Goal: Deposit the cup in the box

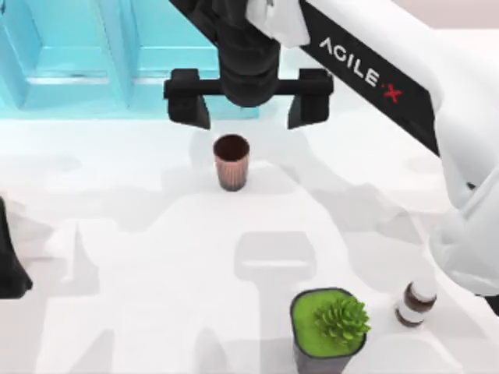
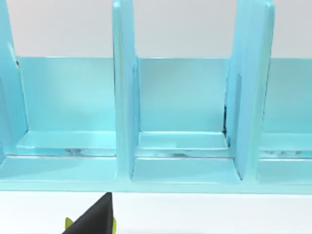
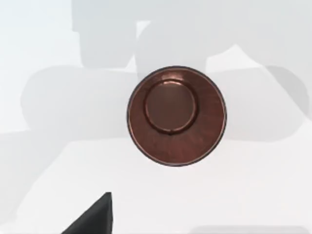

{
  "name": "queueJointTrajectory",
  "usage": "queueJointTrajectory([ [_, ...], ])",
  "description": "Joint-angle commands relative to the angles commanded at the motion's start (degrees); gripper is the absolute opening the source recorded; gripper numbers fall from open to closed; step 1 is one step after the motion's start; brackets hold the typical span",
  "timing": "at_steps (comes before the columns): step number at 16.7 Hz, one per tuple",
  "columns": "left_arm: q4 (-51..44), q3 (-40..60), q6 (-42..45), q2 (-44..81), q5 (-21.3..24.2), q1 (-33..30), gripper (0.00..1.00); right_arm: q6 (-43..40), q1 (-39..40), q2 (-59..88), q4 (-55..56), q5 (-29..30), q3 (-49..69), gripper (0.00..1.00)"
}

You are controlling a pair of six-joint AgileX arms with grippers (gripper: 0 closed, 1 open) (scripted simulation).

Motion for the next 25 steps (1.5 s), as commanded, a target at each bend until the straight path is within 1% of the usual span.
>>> queueJointTrajectory([
  [7,0.0,0.0,0.0,0.0,0.0,0.0,1.0,-0.16,-0.11,0.04,0.96,-0.06,-1.06,1.0],
  [9,0.0,0.0,0.0,0.0,0.0,0.0,1.0,-0.5,-0.52,0.4,4.2,-0.1,-4.09,1.0],
  [15,0.0,0.0,0.0,0.0,0.0,0.0,1.0,-1.92,-1.95,2.18,18.8,-0.4,-16.02,1.0],
  [20,0.0,0.0,0.0,0.0,0.0,0.0,1.0,-2.1,-2.13,2.48,20.3,-0.44,-17.41,1.0],
  [25,0.0,0.0,0.0,0.0,0.0,0.0,1.0,-2.1,-2.13,2.48,20.3,-0.44,-17.41,0.62],
])
